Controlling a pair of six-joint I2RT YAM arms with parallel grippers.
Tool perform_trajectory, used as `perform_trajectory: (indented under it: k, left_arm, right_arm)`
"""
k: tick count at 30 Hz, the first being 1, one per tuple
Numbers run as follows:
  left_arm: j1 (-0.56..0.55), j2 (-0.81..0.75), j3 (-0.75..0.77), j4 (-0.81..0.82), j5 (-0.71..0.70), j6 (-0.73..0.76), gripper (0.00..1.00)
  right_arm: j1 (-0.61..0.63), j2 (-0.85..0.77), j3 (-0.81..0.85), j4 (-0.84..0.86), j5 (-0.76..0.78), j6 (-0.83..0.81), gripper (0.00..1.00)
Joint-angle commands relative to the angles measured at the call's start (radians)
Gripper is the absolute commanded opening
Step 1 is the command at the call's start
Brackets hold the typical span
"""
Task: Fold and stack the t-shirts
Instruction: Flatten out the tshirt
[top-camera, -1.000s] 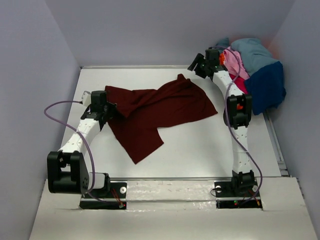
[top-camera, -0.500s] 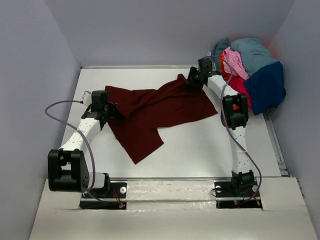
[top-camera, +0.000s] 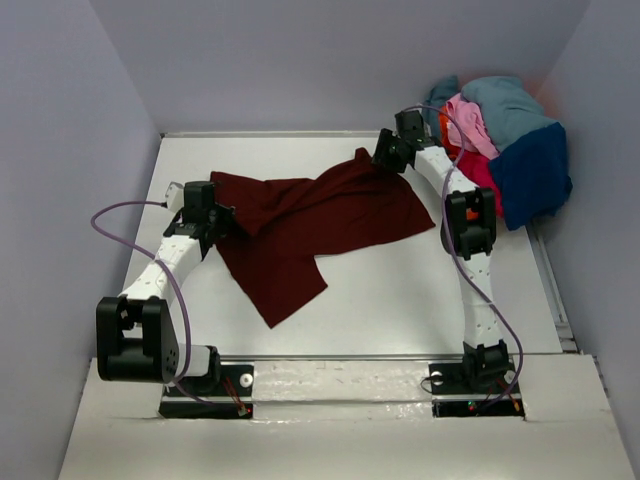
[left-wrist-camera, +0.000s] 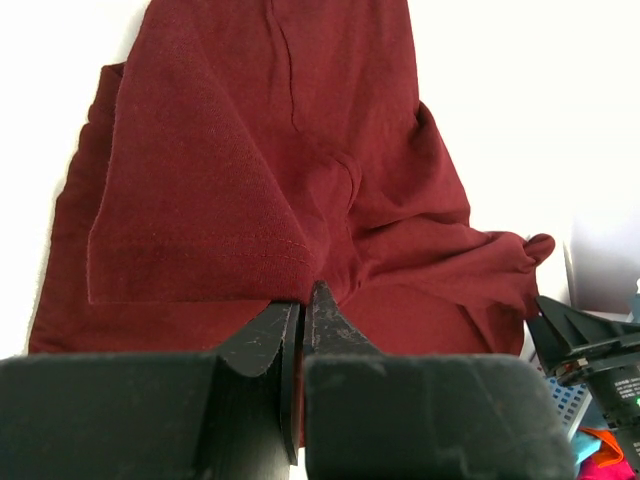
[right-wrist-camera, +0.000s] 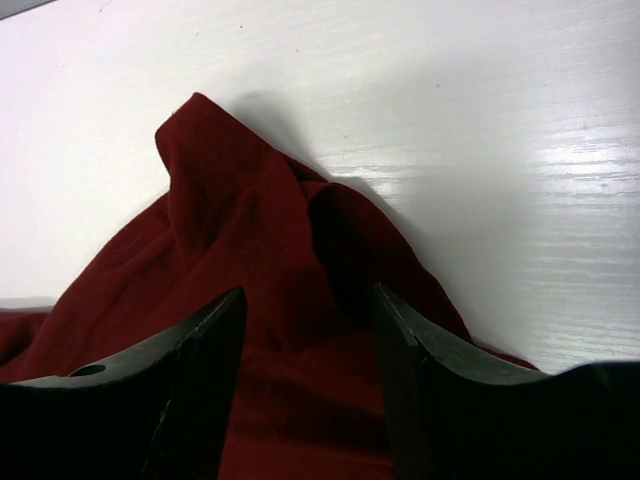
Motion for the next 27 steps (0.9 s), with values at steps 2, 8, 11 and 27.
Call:
perform_trajectory:
  k: [2, 8, 11, 27]
  left_arm:
    - [0.004, 0.003, 0.024, 0.036, -0.009, 0.005, 0.06]
    - [0.004, 0.000, 0.025, 0.032, -0.012, 0.005, 0.06]
    - [0.004, 0.000, 0.022, 0.038, -0.009, 0.005, 0.06]
    - [0.033, 0.151, 0.736, 0.202, -0.012, 0.516, 0.06]
  right_arm:
    - [0.019, -0.058, -0.004, 0.009, 0.004, -0.010, 0.58]
    - [0.028, -0.061, -0.027, -0.017, 0.024, -0.012, 0.45]
    - [0.028, -0.069, -0.042, -0.006, 0.038, -0.013, 0.27]
    - [0.028, -0.335, 0.190, 0.050, 0.100, -0.140, 0.07]
